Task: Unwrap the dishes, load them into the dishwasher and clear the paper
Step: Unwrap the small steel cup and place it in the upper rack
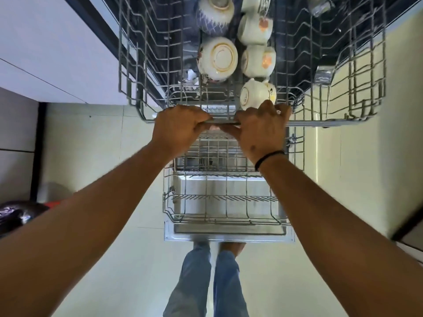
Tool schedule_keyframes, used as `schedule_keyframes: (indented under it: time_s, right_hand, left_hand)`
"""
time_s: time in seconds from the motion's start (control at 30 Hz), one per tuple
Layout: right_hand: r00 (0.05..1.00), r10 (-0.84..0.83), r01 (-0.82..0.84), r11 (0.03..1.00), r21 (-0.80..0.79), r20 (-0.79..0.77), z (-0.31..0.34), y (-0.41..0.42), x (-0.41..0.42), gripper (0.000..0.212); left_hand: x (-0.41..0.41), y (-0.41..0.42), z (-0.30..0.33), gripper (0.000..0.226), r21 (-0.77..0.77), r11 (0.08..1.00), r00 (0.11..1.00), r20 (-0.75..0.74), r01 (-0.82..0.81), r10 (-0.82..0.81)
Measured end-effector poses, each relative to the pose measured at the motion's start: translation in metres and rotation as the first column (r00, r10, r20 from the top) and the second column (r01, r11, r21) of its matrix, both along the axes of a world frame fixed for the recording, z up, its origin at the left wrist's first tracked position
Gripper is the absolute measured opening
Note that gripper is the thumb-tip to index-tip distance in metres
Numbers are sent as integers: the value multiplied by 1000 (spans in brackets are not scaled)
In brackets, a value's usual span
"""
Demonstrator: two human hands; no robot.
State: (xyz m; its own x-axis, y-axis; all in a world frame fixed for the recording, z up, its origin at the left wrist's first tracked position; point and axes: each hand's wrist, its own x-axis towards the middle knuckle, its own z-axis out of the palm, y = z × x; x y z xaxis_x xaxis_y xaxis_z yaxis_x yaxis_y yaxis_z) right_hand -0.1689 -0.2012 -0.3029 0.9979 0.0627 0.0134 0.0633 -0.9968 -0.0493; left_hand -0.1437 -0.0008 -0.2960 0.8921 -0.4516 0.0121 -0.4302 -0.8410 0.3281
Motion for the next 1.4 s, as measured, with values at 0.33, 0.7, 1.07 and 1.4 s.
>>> schedule_keyframes:
  time_s: [0.33, 0.7, 1.07, 1.4]
  right_hand:
    - [998, 30, -30, 1000, -9, 46, -5, 0, 16, 56]
    - [1000, 16, -16, 998, -66, -8, 5, -5, 109, 63]
    - [1000, 24, -22, 995, -97, 19, 4, 2, 150, 64]
    - [995, 92, -96, 987, -131, -40, 17, -15, 185, 74]
  left_hand:
    - [12, 3, -5, 38, -31, 999, 997, 75, 10, -8]
    - [94, -7, -4, 34, -97, 991, 988, 116, -88, 99]
    - [133, -6, -15, 35, -83, 985, 957, 239, -148, 164]
    - [156, -26, -11, 29, -162, 962, 937, 242, -219, 254]
